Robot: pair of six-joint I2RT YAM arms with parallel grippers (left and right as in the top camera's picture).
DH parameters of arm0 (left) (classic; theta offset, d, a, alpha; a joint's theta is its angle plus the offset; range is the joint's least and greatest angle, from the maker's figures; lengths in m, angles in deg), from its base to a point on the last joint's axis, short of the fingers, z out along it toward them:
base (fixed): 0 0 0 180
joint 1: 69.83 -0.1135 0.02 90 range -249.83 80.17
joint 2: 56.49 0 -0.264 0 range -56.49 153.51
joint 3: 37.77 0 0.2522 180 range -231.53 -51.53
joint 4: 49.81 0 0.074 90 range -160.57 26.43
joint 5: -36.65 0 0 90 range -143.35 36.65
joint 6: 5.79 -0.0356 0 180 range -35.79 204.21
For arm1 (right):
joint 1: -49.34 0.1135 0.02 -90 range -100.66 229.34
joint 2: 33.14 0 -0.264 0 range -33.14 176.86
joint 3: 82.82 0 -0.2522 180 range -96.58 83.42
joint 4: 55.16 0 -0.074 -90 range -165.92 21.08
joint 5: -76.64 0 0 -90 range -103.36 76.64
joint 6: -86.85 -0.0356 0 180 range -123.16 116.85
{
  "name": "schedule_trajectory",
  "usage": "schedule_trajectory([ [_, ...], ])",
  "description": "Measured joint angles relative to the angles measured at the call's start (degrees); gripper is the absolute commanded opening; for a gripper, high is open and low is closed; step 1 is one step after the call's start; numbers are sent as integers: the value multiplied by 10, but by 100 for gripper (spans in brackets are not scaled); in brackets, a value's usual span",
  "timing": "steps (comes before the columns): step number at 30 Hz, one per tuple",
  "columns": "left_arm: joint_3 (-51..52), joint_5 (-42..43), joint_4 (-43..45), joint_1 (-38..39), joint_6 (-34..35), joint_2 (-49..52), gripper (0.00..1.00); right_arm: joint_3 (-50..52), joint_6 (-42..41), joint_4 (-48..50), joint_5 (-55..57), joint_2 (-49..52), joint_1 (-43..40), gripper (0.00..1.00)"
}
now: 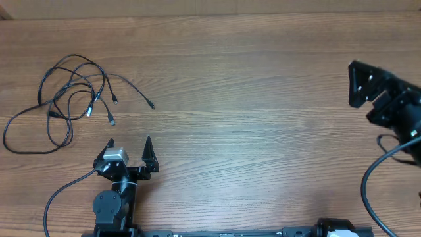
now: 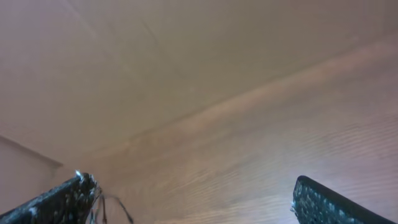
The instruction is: Untangle cables
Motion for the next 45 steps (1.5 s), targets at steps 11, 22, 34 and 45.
schedule_trajectory([
  [11, 0, 0, 0, 0, 0, 0, 100, 179, 80, 244, 26, -123, 43, 100],
  [22, 0, 0, 0, 0, 0, 0, 100, 561, 132, 657, 44, -318, 74, 100],
  [34, 0, 0, 0, 0, 0, 0, 100, 840, 135, 854, 44, -480, 74, 100],
  [45, 0, 0, 0, 0, 0, 0, 100, 961, 132, 855, 45, -575, 75, 100],
])
